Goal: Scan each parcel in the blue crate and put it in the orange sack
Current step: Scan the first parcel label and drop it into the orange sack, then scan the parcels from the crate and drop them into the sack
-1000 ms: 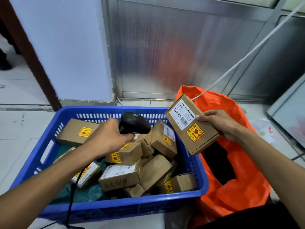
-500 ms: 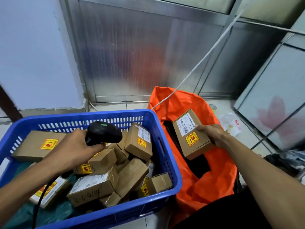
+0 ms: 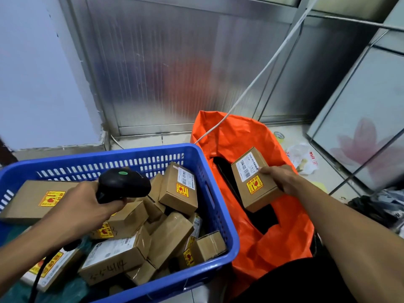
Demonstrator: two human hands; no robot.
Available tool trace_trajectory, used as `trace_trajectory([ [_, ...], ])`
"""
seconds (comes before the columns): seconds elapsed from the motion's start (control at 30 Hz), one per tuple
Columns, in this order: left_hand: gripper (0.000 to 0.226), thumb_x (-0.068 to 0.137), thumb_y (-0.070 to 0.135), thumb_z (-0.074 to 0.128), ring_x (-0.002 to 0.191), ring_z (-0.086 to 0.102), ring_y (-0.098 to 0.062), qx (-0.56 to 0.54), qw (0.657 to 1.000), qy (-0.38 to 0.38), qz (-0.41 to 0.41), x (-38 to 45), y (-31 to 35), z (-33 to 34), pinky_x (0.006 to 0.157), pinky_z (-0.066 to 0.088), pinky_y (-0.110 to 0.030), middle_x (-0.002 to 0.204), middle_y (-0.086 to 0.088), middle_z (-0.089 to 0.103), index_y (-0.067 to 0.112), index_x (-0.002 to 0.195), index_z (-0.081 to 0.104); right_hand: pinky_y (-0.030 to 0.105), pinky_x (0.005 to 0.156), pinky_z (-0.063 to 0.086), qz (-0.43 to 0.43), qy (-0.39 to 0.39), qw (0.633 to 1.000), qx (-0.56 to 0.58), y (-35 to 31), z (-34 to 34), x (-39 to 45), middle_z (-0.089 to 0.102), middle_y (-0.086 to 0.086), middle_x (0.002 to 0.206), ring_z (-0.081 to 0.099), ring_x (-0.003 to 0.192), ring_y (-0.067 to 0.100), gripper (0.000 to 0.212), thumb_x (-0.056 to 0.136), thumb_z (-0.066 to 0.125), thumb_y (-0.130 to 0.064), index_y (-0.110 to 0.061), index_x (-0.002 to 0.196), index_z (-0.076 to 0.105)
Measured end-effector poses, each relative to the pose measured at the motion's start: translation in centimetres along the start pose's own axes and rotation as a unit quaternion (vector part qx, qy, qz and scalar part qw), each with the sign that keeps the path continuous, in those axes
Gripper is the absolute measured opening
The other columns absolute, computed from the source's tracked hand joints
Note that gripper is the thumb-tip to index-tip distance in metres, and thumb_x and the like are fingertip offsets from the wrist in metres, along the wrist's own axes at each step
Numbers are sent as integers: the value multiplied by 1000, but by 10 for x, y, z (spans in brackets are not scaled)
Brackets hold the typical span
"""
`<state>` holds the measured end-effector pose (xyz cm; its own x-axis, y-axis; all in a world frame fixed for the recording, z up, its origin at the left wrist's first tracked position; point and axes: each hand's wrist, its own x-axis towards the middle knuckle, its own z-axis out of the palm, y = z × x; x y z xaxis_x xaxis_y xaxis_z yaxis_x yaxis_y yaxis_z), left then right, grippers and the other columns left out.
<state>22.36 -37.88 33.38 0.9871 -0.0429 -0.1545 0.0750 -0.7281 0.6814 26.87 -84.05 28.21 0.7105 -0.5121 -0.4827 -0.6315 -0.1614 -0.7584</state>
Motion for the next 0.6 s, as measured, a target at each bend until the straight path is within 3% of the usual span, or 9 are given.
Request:
trace_trajectory([
  [0.23,16,81,21,80,57,64,-25,-1,1000,3,4,7,-5,7,54,51,-37,57,-3,65,15,89,68,40,66,57,58,-7,998,-24,24,0,17,71,18,107,71,90,33,52,85,78,-21,4,124,55],
  [0.33,13,80,25,80,52,64,-24,16,1000,4,20,9,-8,10,54,54,-43,49,0,64,21,83,68,43,68,57,57,9,996,-74,31,6,19,67,19,98,69,90,35,49,84,79,-16,4,115,48],
  [0.4,15,79,23,81,50,61,-19,16,999,12,26,9,-11,12,51,49,-35,44,5,60,21,80,66,44,70,56,50,22,993,-104,31,10,24,65,17,91,67,89,36,44,84,79,-12,1,107,44],
  [0.5,20,76,23,83,51,60,-14,19,999,15,26,11,-15,14,49,43,-28,41,9,56,24,83,65,48,83,59,49,36,988,-139,35,20,42,70,21,101,70,89,37,43,81,82,-16,6,107,57],
  [0.6,24,74,23,85,49,59,-12,30,999,18,28,12,-21,15,46,42,-27,42,7,57,29,81,63,51,82,60,71,46,988,-130,55,37,67,71,23,106,72,87,37,49,76,86,-18,7,111,62],
])
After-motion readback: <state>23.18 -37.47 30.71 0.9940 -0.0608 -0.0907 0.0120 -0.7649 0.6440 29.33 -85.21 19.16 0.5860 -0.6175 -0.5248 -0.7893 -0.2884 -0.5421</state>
